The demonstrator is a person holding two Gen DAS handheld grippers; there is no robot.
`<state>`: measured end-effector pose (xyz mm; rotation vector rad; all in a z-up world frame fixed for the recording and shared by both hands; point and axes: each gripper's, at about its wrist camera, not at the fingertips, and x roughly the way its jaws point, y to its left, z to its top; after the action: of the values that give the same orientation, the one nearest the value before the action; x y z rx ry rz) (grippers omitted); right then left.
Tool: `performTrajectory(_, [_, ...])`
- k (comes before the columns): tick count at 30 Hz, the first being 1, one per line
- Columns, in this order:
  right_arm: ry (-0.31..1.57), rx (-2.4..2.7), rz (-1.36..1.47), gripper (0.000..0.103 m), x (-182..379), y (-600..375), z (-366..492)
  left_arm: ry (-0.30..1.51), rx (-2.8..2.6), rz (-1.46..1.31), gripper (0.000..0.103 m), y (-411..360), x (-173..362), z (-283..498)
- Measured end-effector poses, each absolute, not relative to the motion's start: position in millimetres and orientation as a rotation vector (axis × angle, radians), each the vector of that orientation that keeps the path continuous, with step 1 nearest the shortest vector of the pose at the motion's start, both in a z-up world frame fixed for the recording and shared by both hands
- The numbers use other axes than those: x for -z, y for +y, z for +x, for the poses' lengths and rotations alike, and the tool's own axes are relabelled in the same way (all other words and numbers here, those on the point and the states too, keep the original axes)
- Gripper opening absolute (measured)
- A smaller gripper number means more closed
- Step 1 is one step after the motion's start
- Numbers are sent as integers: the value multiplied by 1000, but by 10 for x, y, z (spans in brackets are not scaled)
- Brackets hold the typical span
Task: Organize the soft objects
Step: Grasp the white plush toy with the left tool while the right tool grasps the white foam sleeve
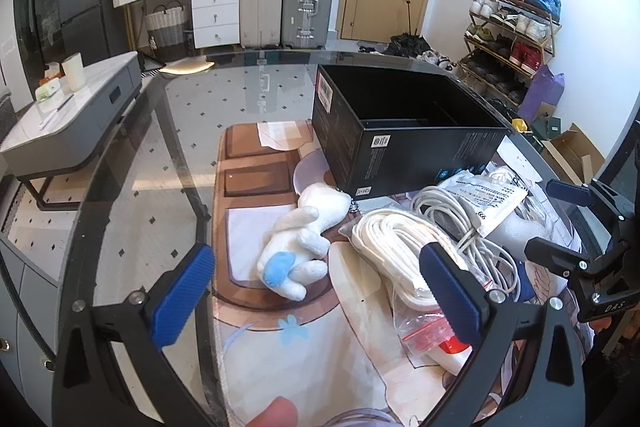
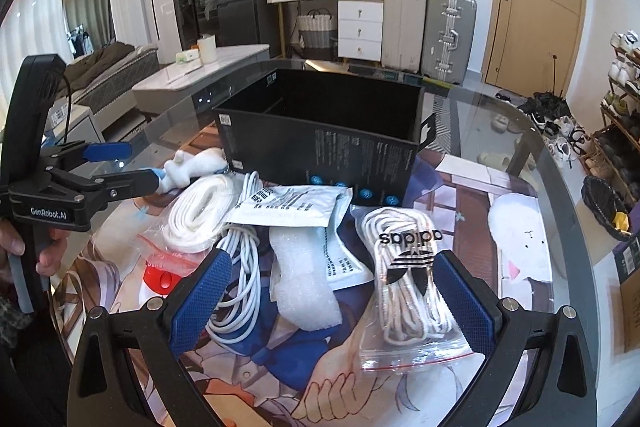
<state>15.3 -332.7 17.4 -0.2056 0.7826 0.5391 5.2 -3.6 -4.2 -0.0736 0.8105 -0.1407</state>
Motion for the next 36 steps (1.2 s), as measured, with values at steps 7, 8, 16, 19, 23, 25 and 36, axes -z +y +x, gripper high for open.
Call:
performTrajectory(7, [815,-574,-207,99,-139,-3257,213,842,141,-62,101,-7,105,147])
performTrajectory(8, [816,-574,-208,98,-136,-3253,220,846,143,-61,101,-6,115,157])
performTrajectory(16, [846,-581,-224,89,-101,-3213,263,885,156,-48,95,18,202,230])
performTrajectory(19, [847,-586,-236,88,-92,-3188,263,898,159,-46,95,31,235,257])
performTrajectory(23, [855,-590,-247,87,-84,-3161,287,914,171,-35,95,43,257,294])
performTrajectory(25, [859,-586,-252,87,-75,-3152,296,922,182,-38,95,58,272,313])
performTrajectory(36, [872,-575,-280,78,-37,-3109,358,967,230,13,88,88,365,444])
